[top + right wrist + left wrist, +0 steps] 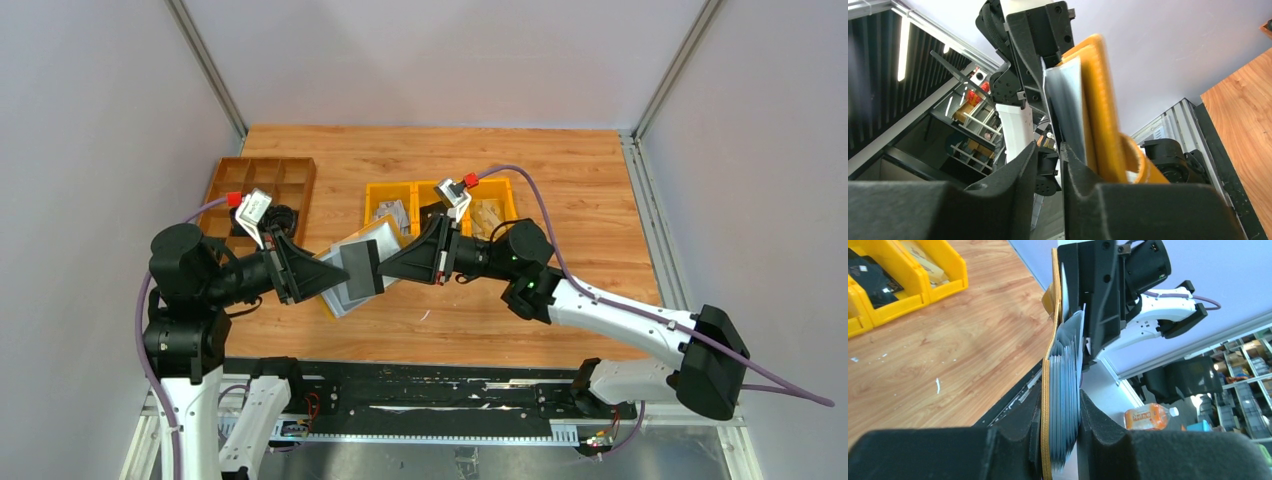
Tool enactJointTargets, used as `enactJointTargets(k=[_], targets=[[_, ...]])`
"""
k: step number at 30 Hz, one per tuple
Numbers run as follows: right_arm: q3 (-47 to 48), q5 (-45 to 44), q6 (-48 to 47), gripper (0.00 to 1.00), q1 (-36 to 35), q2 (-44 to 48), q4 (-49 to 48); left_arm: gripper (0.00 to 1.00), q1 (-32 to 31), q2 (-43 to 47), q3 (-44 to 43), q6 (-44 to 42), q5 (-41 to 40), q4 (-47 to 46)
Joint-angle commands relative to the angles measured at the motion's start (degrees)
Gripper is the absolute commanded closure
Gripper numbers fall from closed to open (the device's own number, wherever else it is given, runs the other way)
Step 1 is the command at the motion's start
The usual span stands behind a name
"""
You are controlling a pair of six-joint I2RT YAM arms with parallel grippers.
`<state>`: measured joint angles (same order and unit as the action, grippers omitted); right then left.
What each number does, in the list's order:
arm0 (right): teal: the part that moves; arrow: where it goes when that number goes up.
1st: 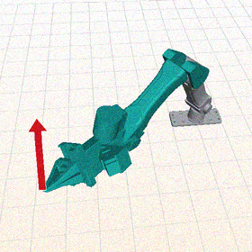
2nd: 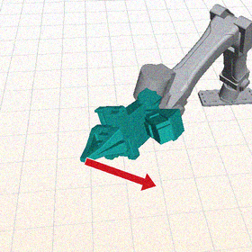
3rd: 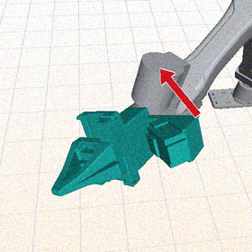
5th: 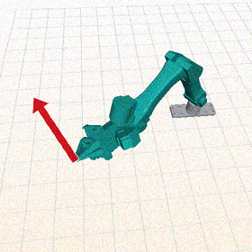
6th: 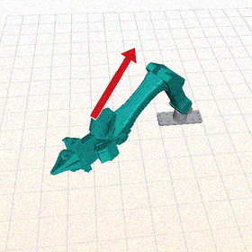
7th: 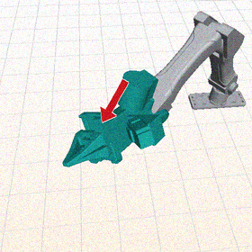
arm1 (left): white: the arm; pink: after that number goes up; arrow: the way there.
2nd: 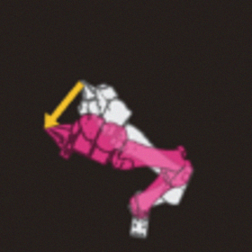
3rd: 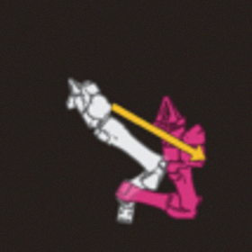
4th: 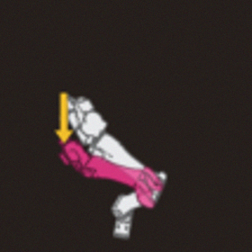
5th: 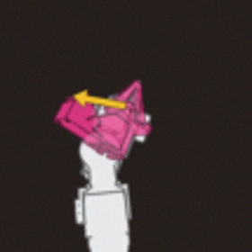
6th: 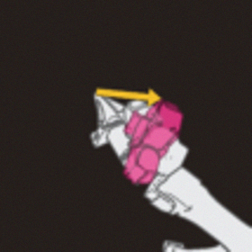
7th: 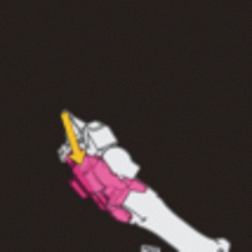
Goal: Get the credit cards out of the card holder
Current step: Remove the credit card from the card holder, then place the credit card in the storage box.
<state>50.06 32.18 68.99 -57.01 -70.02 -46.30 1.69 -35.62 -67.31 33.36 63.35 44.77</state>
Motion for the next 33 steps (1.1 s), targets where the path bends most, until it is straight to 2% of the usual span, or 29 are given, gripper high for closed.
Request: enactJointTargets(k=[1, 4, 6, 8, 11, 13, 23, 27, 30, 33], targets=[[1.7, 1.7, -1.4, 0.68, -2.5, -1.1, -2.4, 0.97, 0.2, -0.4, -1.2, -1.5, -3.3, 0.5], [2.6, 2.0, -0.8, 0.66, -2.8, -2.8, -3.8, 0.98, 0.2, -0.7, -1.3, -1.6, -3.0, 1.0], [3.0, 2.1, -0.7, 0.7, -2.8, -3.3, -4.2, 0.98, 0.2, -0.8, -1.7, -1.8, -2.7, 1.3], [3.1, 2.1, -0.6, 0.78, -2.8, -3.3, -4.2, 0.98, 0.2, -0.9, -2.3, -2.3, -2.6, 1.7], [2.7, 2.0, -0.7, 0.94, -1.9, -2.2, -3.8, 0.98, 0.2, -1.1, -3.0, -3.5, -3.1, 2.6], [1.5, 1.9, -0.7, 1.0, -0.7, -0.9, -3.0, 0.99, 0.2, -1.4, -3.3, -4.9, -4.0, 3.5], [-1.5, 4.8, -1.2, 1.0, 10.4, 6.9, 5.4, 1.0, 0.2, -4.3, -4.9, -14.8, -11.5, 9.5], [-3.0, 4.3, -2.8, 1.0, 19.1, 9.7, 14.5, 1.0, 0.2, -4.5, -5.6, -20.8, -18.2, 12.7], [-0.9, 1.7, -9.6, 1.0, 23.6, 8.7, 26.8, 1.0, 0.2, -4.3, -6.2, -23.8, -19.6, 14.6], [3.1, -5.2, -19.2, 1.0, 24.3, 4.9, 37.9, 1.0, 0.2, -3.7, -6.6, -26.3, -20.4, 16.1]])
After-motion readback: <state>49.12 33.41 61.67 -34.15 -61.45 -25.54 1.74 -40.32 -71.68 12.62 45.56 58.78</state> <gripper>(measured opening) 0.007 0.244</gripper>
